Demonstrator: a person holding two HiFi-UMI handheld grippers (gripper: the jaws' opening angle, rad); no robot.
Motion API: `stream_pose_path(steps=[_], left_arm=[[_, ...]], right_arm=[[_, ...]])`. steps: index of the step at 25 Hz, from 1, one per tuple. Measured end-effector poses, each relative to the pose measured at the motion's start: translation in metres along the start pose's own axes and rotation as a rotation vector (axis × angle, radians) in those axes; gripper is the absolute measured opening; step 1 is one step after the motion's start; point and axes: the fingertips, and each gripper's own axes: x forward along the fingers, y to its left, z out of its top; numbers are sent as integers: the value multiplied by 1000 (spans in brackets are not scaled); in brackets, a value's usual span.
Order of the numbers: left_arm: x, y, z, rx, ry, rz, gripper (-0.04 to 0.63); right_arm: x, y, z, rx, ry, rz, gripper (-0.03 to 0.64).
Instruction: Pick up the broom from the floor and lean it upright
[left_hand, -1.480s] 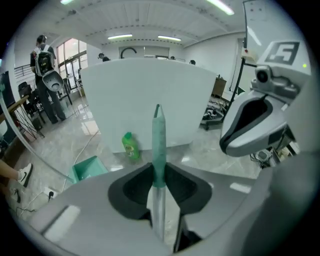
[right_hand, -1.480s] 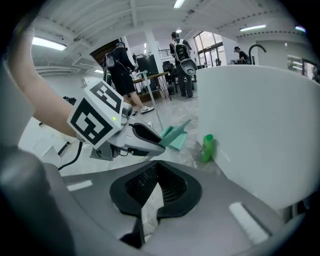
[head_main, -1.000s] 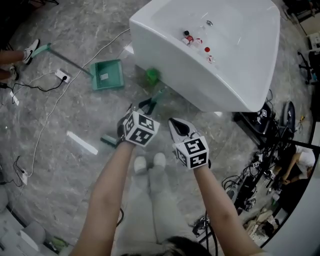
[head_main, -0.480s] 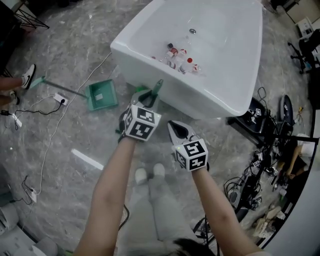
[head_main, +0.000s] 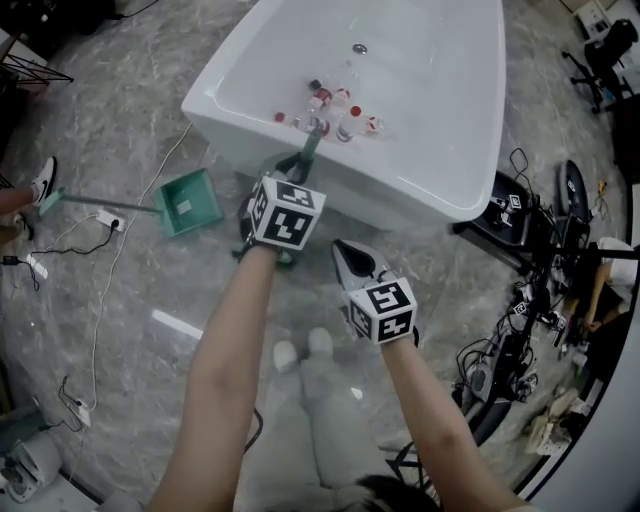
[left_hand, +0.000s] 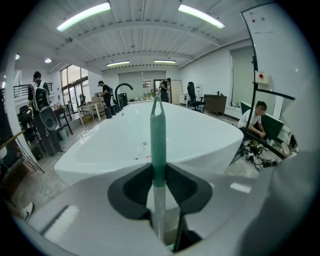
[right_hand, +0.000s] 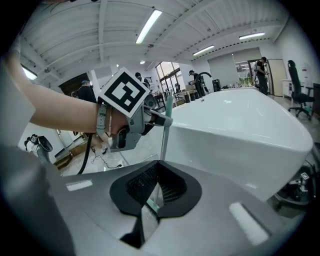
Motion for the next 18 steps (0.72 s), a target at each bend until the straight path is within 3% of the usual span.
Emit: stream_pose_path(steps=[8,18], left_arm=[[15,1,6,73,8,11,91],[21,5,14,99,7,-11,105]], right_arm=[[-9,-20,-8,54,-3,-32,2],[-11,-13,-5,47,-19,-35,2]])
